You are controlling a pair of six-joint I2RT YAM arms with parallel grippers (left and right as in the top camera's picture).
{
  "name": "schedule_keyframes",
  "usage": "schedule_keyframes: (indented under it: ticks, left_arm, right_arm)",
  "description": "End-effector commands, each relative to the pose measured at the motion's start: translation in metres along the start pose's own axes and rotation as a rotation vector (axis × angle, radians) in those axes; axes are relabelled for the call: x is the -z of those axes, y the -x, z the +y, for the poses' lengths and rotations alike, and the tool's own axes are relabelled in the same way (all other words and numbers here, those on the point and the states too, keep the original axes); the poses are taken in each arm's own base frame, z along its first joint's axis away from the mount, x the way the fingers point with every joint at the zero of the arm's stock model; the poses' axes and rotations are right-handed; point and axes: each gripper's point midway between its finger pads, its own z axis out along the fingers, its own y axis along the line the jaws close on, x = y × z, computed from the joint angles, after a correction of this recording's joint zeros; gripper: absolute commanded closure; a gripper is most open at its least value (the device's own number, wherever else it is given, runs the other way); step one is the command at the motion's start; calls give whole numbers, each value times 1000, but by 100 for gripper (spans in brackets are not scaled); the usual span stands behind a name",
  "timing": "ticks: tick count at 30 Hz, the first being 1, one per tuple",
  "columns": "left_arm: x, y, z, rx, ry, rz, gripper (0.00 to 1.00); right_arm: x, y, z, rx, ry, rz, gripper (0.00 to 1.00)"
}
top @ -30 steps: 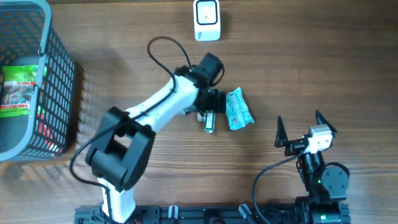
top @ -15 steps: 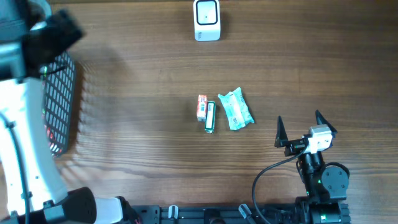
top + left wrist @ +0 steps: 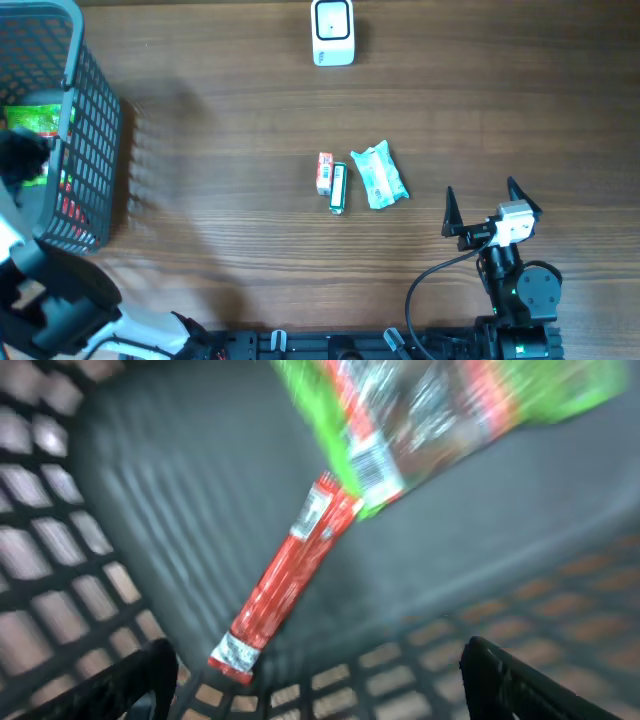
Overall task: Scan the item barcode
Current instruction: 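Reach the left gripper into the basket and grasp the red stick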
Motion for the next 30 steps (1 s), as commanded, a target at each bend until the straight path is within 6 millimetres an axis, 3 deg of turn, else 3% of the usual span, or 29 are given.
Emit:
schedule_keyframes:
  ticks: [1,2,7,13,20,22,23,24,27,30]
  left_arm:
    - [-47,-22,6,-52,39,89,33]
    - [-57,-26,7,-69,46,102,38]
    - [-91,-36,13,-73,82,119,39]
    - [-107,-38,13,-145,72,98,46]
    - [-129,-60,21,-145,81,122,55]
    - [-133,-66,26,-128,86,132,62]
    - [-135,-68,27,-107,89,135,71]
    - [-134,-66,27,-79,84,131,96]
    - [-124,-54,23,-77,76,116,96]
    - [-96,-31,17,-73,69,96,96]
  right_arm:
    - [0,1,0,0,2,-6,0]
    - [0,1,0,-1,2,-6,0]
    - [0,1,0,0,2,-6,0]
    - [0,1,0,0,2,-6,0]
    - [0,1,0,0,2,-6,0]
    - [0,1,0,0,2,-6,0]
    - [0,1,0,0,2,-6,0]
    - [0,1,0,-1,2,-6,0]
    - [0,1,0,0,2,-6,0]
    - [0,1,0,0,2,-6,0]
